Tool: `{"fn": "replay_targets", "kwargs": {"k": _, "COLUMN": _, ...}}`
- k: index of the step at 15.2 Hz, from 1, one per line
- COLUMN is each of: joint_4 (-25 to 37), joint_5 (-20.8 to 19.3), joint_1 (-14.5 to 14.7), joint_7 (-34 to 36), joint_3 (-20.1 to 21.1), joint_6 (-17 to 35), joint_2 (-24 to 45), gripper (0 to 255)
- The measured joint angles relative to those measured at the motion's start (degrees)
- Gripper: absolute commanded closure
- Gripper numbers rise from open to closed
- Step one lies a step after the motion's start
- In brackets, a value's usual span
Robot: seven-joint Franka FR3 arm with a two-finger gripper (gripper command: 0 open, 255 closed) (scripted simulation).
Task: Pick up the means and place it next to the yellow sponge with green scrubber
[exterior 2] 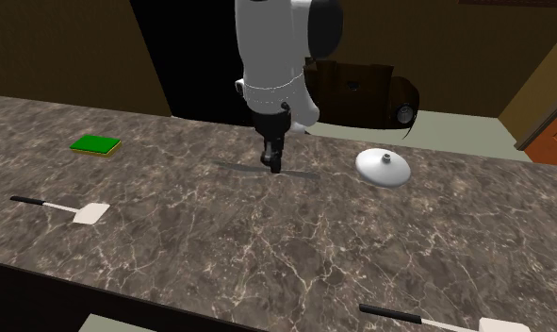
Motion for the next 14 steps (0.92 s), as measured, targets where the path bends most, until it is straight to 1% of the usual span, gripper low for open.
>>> {"fn": "replay_targets", "kwargs": {"k": 6, "joint_4": -1.95, "joint_5": 2.44, "joint_1": -6.83, "joint_7": -8.22, "joint_3": -2.38, "joint_6": -0.18, "joint_2": -2.74, "gripper": 255}}
{"fn": "replay_targets", "kwargs": {"k": 7, "joint_4": -3.29, "joint_5": 3.44, "joint_1": -8.56, "joint_7": -10.06, "joint_3": -2.94, "joint_6": 0.15, "joint_2": -4.02, "gripper": 255}}
{"fn": "replay_targets", "kwargs": {"k": 14, "joint_4": -1.43, "joint_5": 3.35, "joint_1": -14.27, "joint_7": -19.27, "joint_3": -6.25, "joint_6": -1.18, "joint_2": -3.24, "gripper": 255}}
